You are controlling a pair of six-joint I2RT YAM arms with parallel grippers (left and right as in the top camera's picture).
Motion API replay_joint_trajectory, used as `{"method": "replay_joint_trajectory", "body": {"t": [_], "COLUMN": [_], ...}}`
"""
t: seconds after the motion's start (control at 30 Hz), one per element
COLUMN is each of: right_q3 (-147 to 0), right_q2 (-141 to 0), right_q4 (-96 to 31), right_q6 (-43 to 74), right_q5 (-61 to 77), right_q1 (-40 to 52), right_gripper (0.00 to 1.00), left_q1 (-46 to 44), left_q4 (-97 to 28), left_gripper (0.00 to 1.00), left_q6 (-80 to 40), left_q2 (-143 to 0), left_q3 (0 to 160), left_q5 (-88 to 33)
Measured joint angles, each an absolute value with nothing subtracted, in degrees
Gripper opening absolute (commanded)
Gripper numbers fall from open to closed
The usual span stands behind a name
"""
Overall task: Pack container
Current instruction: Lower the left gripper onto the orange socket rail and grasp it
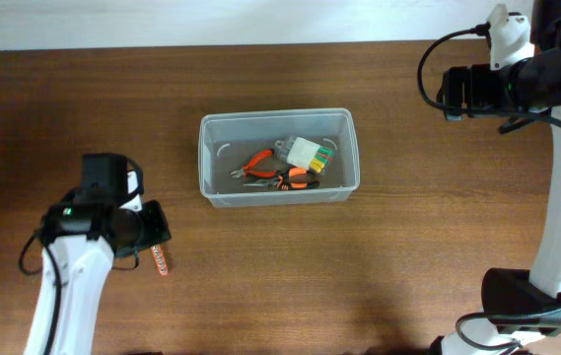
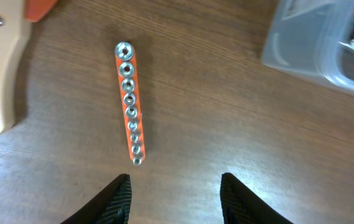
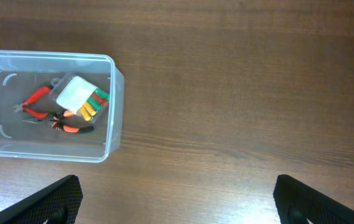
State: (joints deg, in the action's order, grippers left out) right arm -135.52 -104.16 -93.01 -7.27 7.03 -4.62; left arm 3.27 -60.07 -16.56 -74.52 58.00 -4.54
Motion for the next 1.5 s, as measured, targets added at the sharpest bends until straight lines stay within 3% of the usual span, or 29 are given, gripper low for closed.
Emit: {"method": "replay_joint_trajectory", "body": {"t": [0.27, 0.5, 0.7, 1.37, 1.5], "right_q3": [-135.52, -135.52, -135.52, -135.52, -135.52], "right_q2": [-104.20, -104.20, -104.22, -104.64, -104.64], "right_q4": [-93.01, -92.95, -92.82, -92.77, -92.77], "right_q6": [-7.25, -7.27, -7.27, -7.25, -7.27], "right_q5": [7.20, 7.22, 7.22, 7.66, 7.66], "right_q1": [-4.62, -4.62, -4.62, -4.62, -4.62], "right_gripper": [0.99, 0.99, 0.99, 0.99, 0.99], "left_q1": [4.60, 7.14, 8.23, 8.19, 8.23], "left_q4": [-57.56, -56.73, -52.95, -41.23, -41.34], "left_gripper": [0.53, 0.70, 0.73, 0.72, 0.57], "left_q6": [-16.78, -16.93, -16.62, -13.10, -13.13], "left_q2": [-84.33, -86.06, -86.06, -93.58, -94.39], "left_q3": [57.95, 57.04, 51.68, 47.13, 47.79], "left_q5": [-4.47, -2.81, -2.59, -2.44, -1.72]}}
